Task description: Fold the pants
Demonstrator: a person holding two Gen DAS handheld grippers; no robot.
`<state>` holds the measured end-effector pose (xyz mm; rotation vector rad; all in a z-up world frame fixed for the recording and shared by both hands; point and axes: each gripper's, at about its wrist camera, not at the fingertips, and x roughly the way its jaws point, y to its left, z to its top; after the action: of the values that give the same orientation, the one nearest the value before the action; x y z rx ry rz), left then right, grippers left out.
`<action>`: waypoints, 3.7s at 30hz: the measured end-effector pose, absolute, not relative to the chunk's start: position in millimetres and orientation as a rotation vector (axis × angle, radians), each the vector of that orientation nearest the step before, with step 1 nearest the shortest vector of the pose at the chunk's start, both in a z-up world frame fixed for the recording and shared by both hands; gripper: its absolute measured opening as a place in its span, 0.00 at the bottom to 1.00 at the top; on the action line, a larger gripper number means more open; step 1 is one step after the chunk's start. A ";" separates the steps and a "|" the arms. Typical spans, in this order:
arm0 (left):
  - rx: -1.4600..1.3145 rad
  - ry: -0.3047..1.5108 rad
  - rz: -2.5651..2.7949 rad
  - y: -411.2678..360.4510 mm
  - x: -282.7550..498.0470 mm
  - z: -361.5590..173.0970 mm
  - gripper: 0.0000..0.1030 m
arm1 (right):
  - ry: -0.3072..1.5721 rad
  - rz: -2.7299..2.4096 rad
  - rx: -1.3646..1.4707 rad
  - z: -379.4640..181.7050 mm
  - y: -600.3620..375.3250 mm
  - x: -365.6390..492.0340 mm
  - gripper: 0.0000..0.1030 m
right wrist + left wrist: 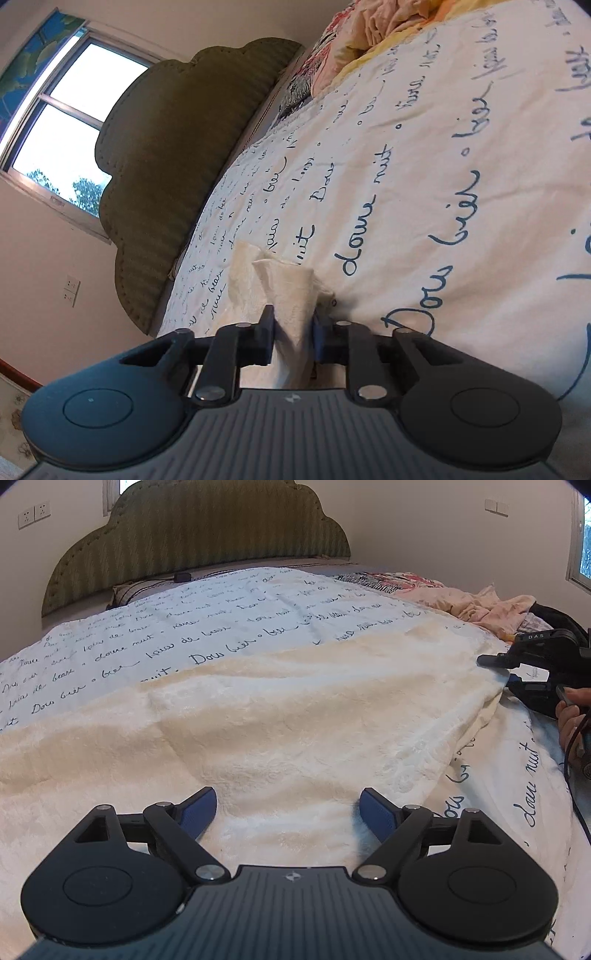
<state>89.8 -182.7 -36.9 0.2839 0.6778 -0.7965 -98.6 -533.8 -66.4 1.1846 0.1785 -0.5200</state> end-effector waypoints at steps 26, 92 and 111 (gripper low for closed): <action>-0.722 1.023 -0.969 -153.0 165.1 -24.1 0.92 | 0.428 -0.062 -0.308 13.0 -286.7 -29.8 0.16; -0.081 0.646 -0.373 -43.7 174.1 24.1 0.36 | 0.472 0.051 -0.035 46.4 -274.3 34.1 0.26; 0.322 0.738 -0.721 -255.0 176.0 -19.4 0.67 | 0.671 -0.009 0.002 -1.6 -283.2 2.4 0.25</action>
<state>176.0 -255.0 -19.4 0.3224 0.7383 -0.7214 2.4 -283.2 -1.6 0.0021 0.6709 -0.0087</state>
